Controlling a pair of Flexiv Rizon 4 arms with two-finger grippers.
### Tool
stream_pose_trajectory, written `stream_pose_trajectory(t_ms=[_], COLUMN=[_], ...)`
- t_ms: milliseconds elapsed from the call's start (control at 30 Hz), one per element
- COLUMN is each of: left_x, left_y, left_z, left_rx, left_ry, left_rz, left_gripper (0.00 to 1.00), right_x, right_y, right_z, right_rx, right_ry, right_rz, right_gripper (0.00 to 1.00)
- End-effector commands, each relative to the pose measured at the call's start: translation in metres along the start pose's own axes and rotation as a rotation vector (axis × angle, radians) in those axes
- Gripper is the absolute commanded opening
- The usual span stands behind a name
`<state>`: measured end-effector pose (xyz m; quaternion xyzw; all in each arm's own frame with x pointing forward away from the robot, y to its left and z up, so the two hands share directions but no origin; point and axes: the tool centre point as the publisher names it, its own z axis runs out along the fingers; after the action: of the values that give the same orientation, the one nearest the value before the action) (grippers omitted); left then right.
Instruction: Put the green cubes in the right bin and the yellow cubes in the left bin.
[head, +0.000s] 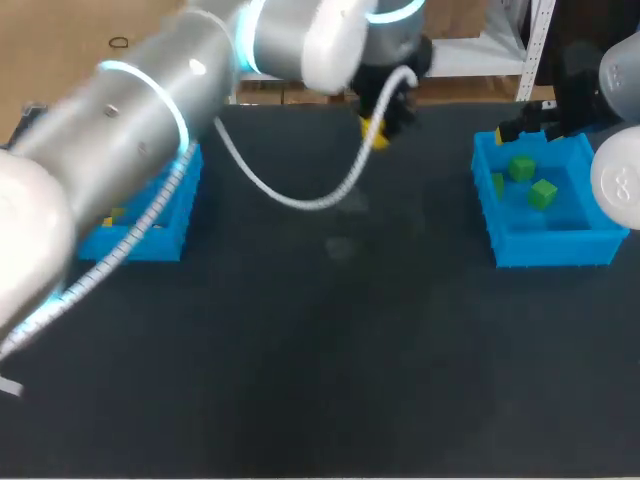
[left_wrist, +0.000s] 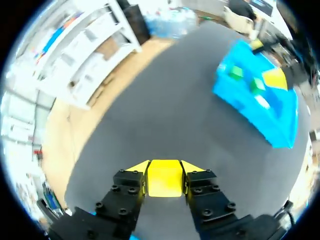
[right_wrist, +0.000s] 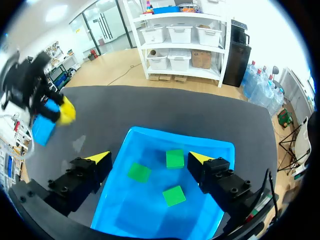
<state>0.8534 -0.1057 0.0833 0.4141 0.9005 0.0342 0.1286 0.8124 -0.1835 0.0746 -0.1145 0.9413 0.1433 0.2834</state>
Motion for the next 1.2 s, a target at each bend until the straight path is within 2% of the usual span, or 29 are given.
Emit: stream_pose_trajectory(t_ms=[33,67,100,133,200,300,433,567,700,767,867,1000,1033,1067,1100,1200], left_x=[0.096,0.105,0.123,0.132,0.169,0.217,0.273,0.317,0.343,0.349,0.351,0.345,0.342,0.338,0.334,0.321], left_y=[0.05,0.06,0.078,0.086,0.114,0.14,0.158,0.16,0.153,0.149,0.142,0.14,0.14,0.14,0.141,0.144], left_z=[-0.059,-0.063,-0.069,-0.072,-0.079,-0.081,-0.079,-0.069,-0.055,-0.049,-0.041,-0.038,-0.039,-0.041,-0.043,-0.054], left_rx=[-0.074,-0.088,-0.114,-0.123,-0.163,-0.194,-0.183,-0.179,-0.161,-0.156,-0.14,-0.136,-0.141,-0.147,-0.143,-0.105], left_ry=[-0.165,-0.168,-0.165,-0.164,-0.154,-0.128,-0.102,-0.072,-0.047,-0.04,-0.034,-0.048,-0.059,-0.067,-0.093,-0.153], left_rz=[-0.145,-0.174,-0.221,-0.243,-0.335,-0.437,-0.548,-0.625,-0.671,-0.68,-0.682,-0.669,-0.671,-0.668,-0.676,-0.729], left_gripper=[0.0,0.0,0.0,0.0,0.0,0.0,0.0,0.0,0.0,0.0,0.0,0.0,0.06,0.89,1.0,1.0], right_x=[0.001,0.001,0.001,0.001,0.001,0.001,0.001,0.001,0.001,0.001,0.001,0.001,0.001,0.001,0.001,0.001], right_y=[0.0,0.0,0.0,0.0,0.0,0.0,0.0,0.0,0.0,0.0,0.0,0.0,0.0,0.0,0.0,0.0], right_z=[-0.001,-0.001,-0.001,-0.001,-0.001,-0.001,-0.001,-0.001,-0.001,-0.001,-0.001,-0.001,-0.001,-0.001,-0.001,-0.001], right_rx=[0.003,0.003,0.003,0.003,0.003,0.003,0.003,0.003,0.003,0.003,0.003,0.003,0.003,0.003,0.003,0.003], right_ry=[-0.001,-0.001,-0.001,-0.001,-0.001,-0.001,-0.001,-0.001,-0.001,-0.001,-0.001,-0.001,-0.001,-0.001,-0.001,-0.001], right_rz=[0.0,0.0,0.0,0.0,0.0,0.0,0.0,0.0,0.0,0.0,0.0,0.0,0.0,0.0,0.0,0.0], right_gripper=[1.0,1.0,1.0,1.0,1.0,1.0,1.0,1.0,1.0,1.0,1.0,1.0,1.0,1.0,1.0,1.0])
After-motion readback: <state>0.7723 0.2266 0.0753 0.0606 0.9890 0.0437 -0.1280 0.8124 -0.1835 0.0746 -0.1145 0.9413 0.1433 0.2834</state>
